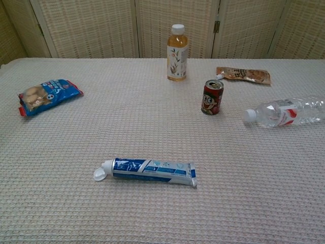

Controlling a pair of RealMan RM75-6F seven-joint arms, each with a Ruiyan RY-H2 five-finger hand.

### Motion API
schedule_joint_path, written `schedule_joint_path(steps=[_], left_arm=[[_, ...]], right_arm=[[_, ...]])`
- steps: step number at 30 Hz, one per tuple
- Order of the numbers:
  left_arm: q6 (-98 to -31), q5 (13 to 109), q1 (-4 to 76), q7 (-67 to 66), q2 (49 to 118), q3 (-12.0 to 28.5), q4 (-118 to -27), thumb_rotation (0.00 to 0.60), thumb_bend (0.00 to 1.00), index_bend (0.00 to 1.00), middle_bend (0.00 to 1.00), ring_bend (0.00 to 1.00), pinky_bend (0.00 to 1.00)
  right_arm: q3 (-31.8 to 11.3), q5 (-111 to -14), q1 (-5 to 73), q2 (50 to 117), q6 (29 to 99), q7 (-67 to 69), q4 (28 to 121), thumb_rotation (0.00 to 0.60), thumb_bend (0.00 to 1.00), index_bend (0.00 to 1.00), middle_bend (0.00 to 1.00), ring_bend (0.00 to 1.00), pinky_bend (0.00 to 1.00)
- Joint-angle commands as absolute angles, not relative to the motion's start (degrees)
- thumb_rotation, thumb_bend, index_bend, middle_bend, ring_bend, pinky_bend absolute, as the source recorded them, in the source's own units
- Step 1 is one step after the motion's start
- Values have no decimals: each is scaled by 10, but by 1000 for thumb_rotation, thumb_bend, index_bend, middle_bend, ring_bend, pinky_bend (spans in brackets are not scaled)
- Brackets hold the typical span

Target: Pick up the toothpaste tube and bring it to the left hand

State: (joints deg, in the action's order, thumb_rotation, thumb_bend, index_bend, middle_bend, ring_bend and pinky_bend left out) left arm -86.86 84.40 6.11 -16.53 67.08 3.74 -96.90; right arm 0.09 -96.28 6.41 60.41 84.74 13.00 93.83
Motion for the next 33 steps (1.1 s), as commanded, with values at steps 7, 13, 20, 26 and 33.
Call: schedule_joint_path(steps=[7, 13, 20, 26, 33], left_arm=[[-879, 846, 54, -166, 668, 35, -973, 600, 197, 138, 71, 60, 0], [-885, 847, 50, -171, 667, 35, -978, 600, 197, 138, 71, 60, 0], [-887, 850, 50, -180, 665, 36, -987, 600, 197, 138, 71, 60, 0], [-890, 851, 48, -184, 661, 36, -994, 600, 197, 139, 71, 60, 0], [-890, 851, 46, -185, 659, 35, -997, 600, 197, 140, 70, 60, 0]], right_arm=[[-5, -993, 147, 642, 727, 15, 1037, 600, 687, 196, 185, 260, 268], [-26, -962, 199, 698, 648, -70, 1087, 600, 454, 196, 185, 259, 269], [-59, -867, 255, 788, 568, -181, 1090, 600, 372, 141, 119, 220, 269], [-78, -783, 296, 866, 529, -249, 1066, 600, 367, 95, 108, 210, 268], [-94, -684, 343, 942, 524, -346, 1037, 600, 365, 94, 150, 232, 268]])
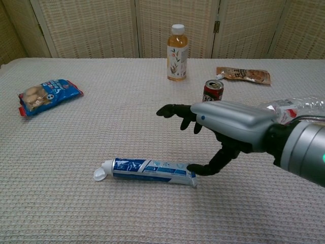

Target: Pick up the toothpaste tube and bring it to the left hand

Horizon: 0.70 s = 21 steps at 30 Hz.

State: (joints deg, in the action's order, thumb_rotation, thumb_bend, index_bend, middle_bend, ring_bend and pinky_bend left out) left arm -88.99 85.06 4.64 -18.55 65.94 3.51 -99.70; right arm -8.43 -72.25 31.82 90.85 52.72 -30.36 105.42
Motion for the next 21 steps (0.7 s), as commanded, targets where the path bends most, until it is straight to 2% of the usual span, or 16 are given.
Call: schedule_joint_path(steps=[1, 8, 21], left_arm=[[-890, 851, 46, -186, 659, 35, -997, 600, 197, 140, 70, 60, 0], [-889, 855, 47, -188, 658, 36, -1002, 600, 197, 147, 71, 60, 0], [-887, 850, 46, -182, 655, 36, -998, 600, 197, 148, 70, 60, 0]], right_arm=[[-95, -673, 349, 949, 526, -361, 1033, 600, 365, 95, 157, 235, 269], [-100, -586, 394, 1006, 540, -447, 1005, 600, 365, 154, 190, 241, 271], [-104, -502, 451, 1079, 565, -491, 930, 600, 365, 271, 274, 303, 294]])
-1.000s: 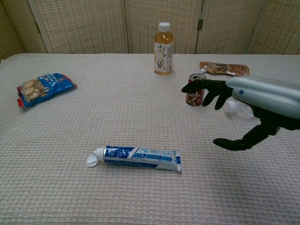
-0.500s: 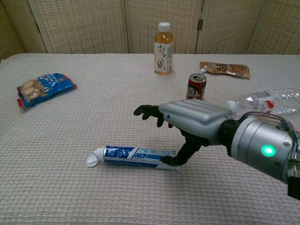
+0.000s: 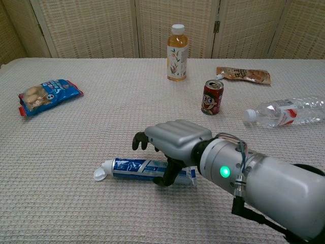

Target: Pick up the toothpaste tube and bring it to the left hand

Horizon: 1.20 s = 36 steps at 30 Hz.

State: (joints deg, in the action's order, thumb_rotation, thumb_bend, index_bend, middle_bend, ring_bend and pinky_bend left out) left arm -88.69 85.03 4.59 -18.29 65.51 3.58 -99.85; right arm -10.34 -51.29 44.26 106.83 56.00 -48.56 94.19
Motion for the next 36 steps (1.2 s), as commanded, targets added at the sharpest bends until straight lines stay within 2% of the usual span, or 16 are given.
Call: schedule_joint_path(steps=[1, 13, 20, 22, 25, 28, 31, 36], left_arm=[[-886, 850, 46, -182, 655, 36, -997, 600, 197, 148, 70, 60, 0], [-886, 848, 45, -171, 656, 37, -988, 600, 197, 148, 70, 60, 0], [-884, 848, 46, -166, 658, 37, -981, 600, 197, 148, 70, 60, 0], [-885, 848, 46, -164, 658, 38, -980, 600, 197, 148, 70, 60, 0], [-885, 849, 46, -161, 657, 38, -978, 600, 197, 148, 70, 60, 0], [-882, 851, 49, -158, 656, 39, -975, 600, 197, 148, 71, 60, 0], [-879, 856, 53, -155, 657, 41, -973, 600, 197, 148, 70, 60, 0], [-871, 869, 66, -156, 659, 44, -974, 600, 197, 148, 71, 60, 0]], right_arm=[[-104, -496, 454, 1083, 565, -491, 925, 600, 365, 277, 278, 306, 295], [-104, -484, 477, 1120, 585, -485, 889, 600, 364, 372, 348, 368, 318], [-107, -479, 490, 1148, 595, -490, 862, 600, 371, 491, 433, 444, 353], [-107, -481, 492, 1151, 597, -491, 861, 600, 429, 520, 455, 468, 370], [-107, -488, 493, 1147, 600, -486, 861, 600, 649, 572, 492, 515, 419], [-110, -495, 490, 1132, 596, -467, 869, 600, 785, 598, 513, 563, 507], [-113, -518, 481, 1097, 582, -423, 893, 600, 858, 609, 522, 586, 556], [-118, -568, 460, 1032, 555, -321, 927, 600, 913, 618, 536, 604, 599]])
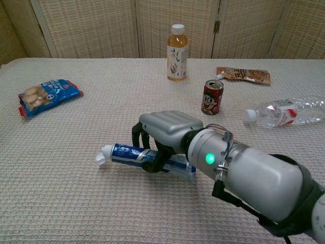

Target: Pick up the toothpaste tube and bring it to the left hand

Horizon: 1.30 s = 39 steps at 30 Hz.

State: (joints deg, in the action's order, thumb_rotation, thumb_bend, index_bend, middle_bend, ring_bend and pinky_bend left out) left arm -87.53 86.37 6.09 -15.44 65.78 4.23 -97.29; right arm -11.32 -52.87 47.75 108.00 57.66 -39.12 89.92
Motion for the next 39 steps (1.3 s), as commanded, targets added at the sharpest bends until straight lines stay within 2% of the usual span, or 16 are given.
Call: schedule_joint_path(steps=[1, 5, 10, 16, 19, 28, 39], left_arm=[[-869, 872, 70, -157, 660, 45, -975, 600, 197, 148, 71, 61, 0], [-860, 883, 82, -160, 662, 48, -981, 600, 197, 148, 70, 64, 0], [-833, 911, 119, -152, 668, 58, -999, 600, 197, 145, 75, 71, 0], [-810, 933, 159, -137, 685, 73, -1010, 600, 198, 107, 90, 86, 0], [-792, 941, 176, -124, 689, 74, -1025, 600, 198, 84, 91, 87, 0], [-754, 957, 220, -139, 706, 80, -1071, 600, 197, 40, 91, 87, 0], [-738, 947, 258, -136, 742, 97, -1078, 600, 196, 30, 91, 87, 0]], right_arm=[[-119, -579, 456, 1021, 552, -299, 932, 600, 921, 618, 537, 606, 602], [-120, -622, 441, 985, 539, -222, 944, 600, 951, 618, 541, 621, 621], [-110, -755, 416, 912, 531, -38, 944, 600, 971, 618, 542, 630, 630], [-73, -919, 400, 895, 611, 215, 867, 600, 1000, 618, 546, 637, 637], [-58, -962, 397, 906, 659, 306, 815, 600, 1000, 618, 546, 637, 637], [-47, -983, 400, 952, 716, 444, 747, 600, 1000, 618, 543, 637, 637], [-45, -982, 421, 976, 711, 456, 752, 600, 1000, 618, 544, 639, 637]])
